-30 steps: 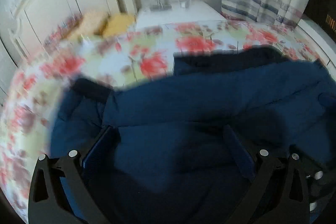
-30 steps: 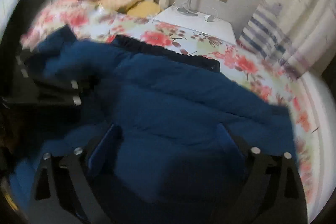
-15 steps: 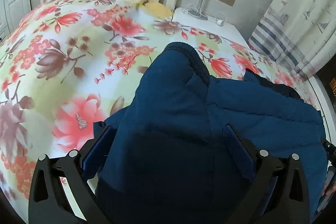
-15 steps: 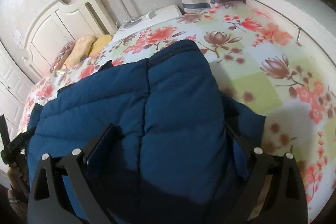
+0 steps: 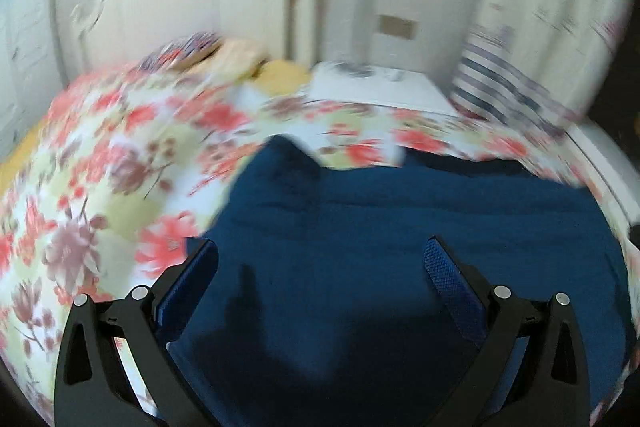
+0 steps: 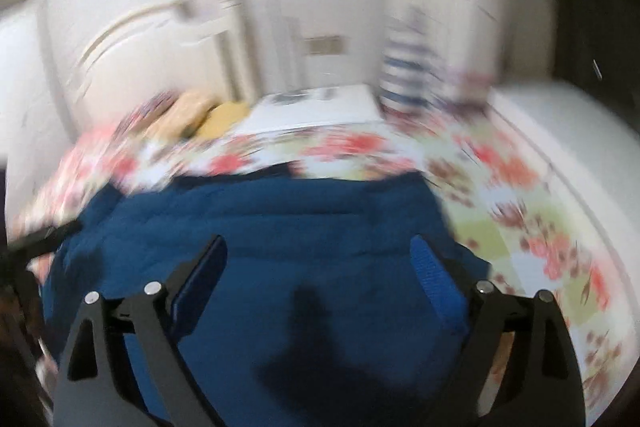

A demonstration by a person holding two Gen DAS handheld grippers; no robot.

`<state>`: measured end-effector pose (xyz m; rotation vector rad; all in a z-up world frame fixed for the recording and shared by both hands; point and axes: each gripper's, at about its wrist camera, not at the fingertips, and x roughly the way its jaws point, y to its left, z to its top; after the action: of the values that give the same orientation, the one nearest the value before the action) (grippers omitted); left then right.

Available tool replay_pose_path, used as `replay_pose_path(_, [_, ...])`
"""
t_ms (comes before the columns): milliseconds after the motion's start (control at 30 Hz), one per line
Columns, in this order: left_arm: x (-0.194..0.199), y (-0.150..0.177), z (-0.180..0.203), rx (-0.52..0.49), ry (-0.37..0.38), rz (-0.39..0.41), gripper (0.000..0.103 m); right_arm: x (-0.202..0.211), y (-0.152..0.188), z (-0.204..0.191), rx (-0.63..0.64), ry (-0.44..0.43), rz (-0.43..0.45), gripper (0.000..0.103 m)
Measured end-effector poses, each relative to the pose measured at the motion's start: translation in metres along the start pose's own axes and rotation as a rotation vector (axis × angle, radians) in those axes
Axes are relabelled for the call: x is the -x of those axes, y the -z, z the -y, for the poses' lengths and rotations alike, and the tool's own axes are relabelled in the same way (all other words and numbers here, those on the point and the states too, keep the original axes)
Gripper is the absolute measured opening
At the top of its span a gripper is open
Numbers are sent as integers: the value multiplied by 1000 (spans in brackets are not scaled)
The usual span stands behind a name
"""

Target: Fold large clothes

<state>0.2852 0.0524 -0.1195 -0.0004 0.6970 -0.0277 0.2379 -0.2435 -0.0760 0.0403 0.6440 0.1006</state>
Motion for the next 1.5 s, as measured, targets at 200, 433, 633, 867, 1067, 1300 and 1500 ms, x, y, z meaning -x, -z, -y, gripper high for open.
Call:
replay_pose_path(200, [-18,38,57,-194,-42,-35,99,-37,35,-77,270,5,-153,100])
replay_pose_path(433, [-15,41,44,-179,-40,-15,99,-38,28,-45,161,17,-145,100])
replay_pose_path(633, [-1,57,-28,-5,-58,-21,99,-27,33,44,-80,143,-152,100])
replay_pose_path(867, [-11,61,-26,-31,-60,-34,99,-40,51,77,-220,21,-169,101])
replay_pose_path(1067, [-10,61,-31,-17,-55,-34,99,-37,49,70,-224,39,-173,100])
replay_pose_path(1300, [48,60,6,-68,-18,51,99,25,44,-12,16,-30,-34,96])
replay_pose_path(1500, [32,92,68,-250,-45,4,99,3,75,-83,240,4,-116,98])
